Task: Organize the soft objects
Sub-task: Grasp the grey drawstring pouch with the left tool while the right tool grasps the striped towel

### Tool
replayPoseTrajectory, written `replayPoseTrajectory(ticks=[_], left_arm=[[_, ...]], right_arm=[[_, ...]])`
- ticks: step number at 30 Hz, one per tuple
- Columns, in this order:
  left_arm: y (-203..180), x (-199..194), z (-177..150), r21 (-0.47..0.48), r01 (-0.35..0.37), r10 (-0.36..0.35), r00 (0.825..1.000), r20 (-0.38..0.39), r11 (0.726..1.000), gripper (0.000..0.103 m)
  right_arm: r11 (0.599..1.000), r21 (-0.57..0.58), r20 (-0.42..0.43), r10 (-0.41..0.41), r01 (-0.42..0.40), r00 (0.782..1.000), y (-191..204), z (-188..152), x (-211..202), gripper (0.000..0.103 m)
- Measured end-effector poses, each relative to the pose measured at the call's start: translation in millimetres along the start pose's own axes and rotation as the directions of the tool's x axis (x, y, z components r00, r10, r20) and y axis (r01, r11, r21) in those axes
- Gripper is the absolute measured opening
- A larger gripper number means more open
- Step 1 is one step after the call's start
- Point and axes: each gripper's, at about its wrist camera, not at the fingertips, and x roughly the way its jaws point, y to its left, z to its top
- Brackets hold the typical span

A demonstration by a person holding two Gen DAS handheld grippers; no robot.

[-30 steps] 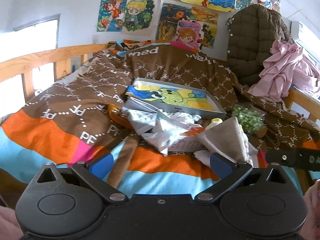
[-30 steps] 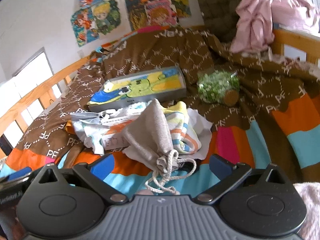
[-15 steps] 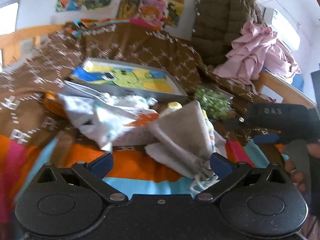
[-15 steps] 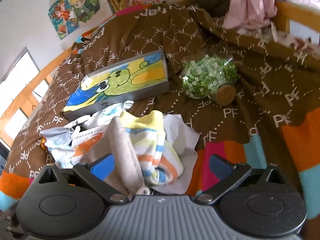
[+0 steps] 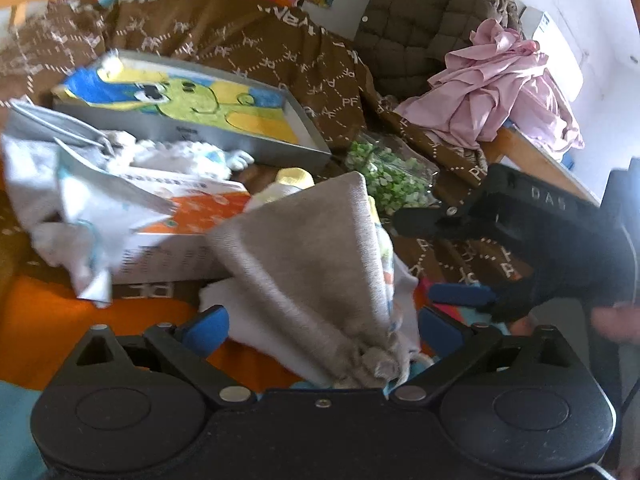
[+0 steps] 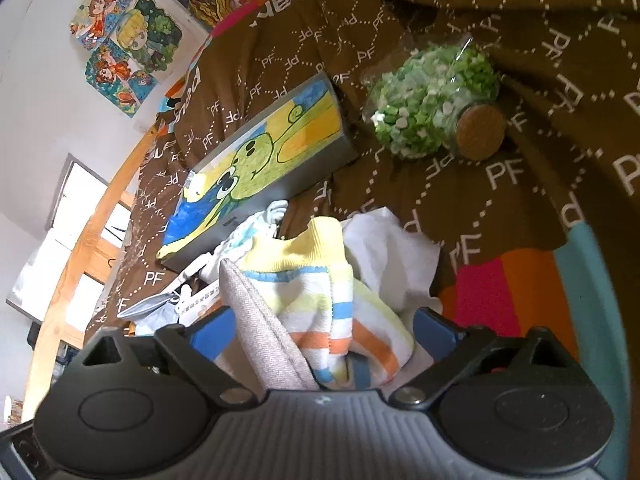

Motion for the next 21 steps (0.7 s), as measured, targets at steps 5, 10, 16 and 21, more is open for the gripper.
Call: replayPoseTrajectory(ticks=[5, 10, 16, 21], left_arm=[[2.0, 18.4, 4.9, -0.044, 0.045, -0.045, 0.999, -0.006, 0.998, 0.089], [13.2, 27.5, 1.1, -0.127, 0.068, -0.071, 0.997, -0.016, 0.99, 0.069], [18.7, 27.3, -5.6, -0.159, 0.099, -0.1, 0.995, 0.002, 0.982, 0.04], [21.8, 15.8, -9.4, -0.168, 0.104, -0.098, 0.994, 0.043, 0.98, 0.027]], right_arm=[[1.0, 0.008, -0.008, 0.011, -0.011, 1.0, -0.3, -1.1, 9.4, 0.088], [0.999, 0.034, -0.003, 0.029, -0.029, 1.0, -4.5, -1.7, 15.1, 0.08], [0.998, 0.044, 0.006, 0.043, -0.043, 0.999, -6.1, -1.8, 17.4, 0.078], [0.998, 0.055, 0.001, 0.028, -0.028, 1.0, -9.0, -2.2, 20.7, 0.077]])
